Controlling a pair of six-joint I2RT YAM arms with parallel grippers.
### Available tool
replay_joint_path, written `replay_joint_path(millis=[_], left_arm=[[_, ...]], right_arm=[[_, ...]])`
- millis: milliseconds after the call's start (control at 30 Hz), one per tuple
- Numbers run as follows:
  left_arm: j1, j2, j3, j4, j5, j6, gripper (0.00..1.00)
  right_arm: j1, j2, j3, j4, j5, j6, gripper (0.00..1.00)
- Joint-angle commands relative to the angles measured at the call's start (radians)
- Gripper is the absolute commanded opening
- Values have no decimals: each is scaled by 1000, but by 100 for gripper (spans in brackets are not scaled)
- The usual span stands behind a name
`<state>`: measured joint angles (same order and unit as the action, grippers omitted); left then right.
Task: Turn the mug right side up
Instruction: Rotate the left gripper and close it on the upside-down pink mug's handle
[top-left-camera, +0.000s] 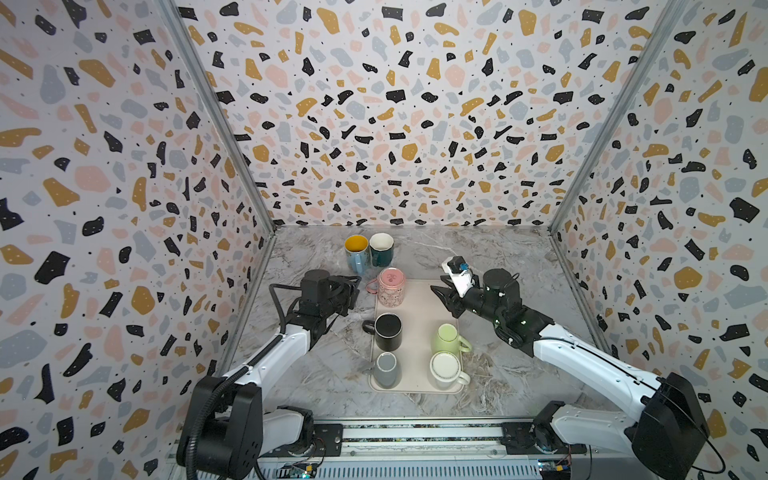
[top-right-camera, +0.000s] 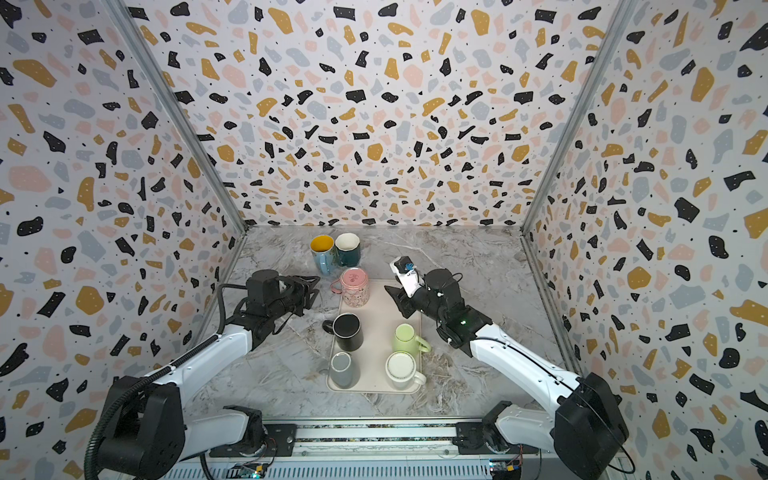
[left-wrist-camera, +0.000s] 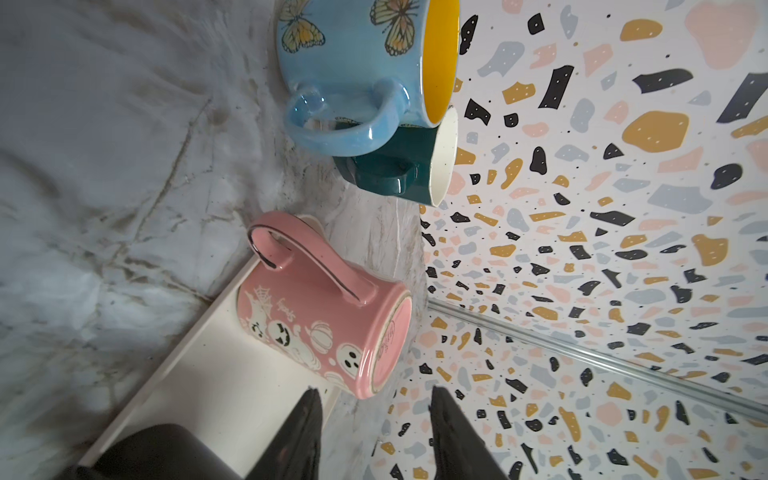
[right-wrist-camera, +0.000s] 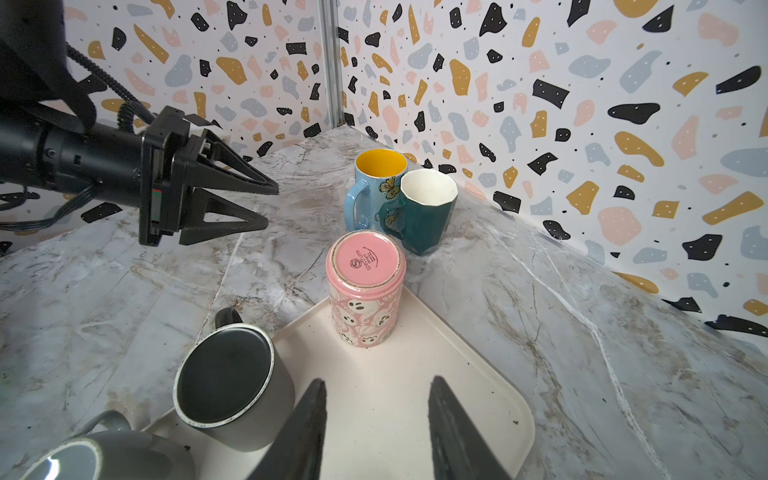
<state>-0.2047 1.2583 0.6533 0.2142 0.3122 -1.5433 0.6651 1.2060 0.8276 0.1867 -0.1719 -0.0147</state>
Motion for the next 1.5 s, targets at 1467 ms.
replay_joint_path(millis=[1467], left_arm=[[-58,439,9,515,-33,-530,48]], right_arm=[[-65,53,57,3,-35,10,43]])
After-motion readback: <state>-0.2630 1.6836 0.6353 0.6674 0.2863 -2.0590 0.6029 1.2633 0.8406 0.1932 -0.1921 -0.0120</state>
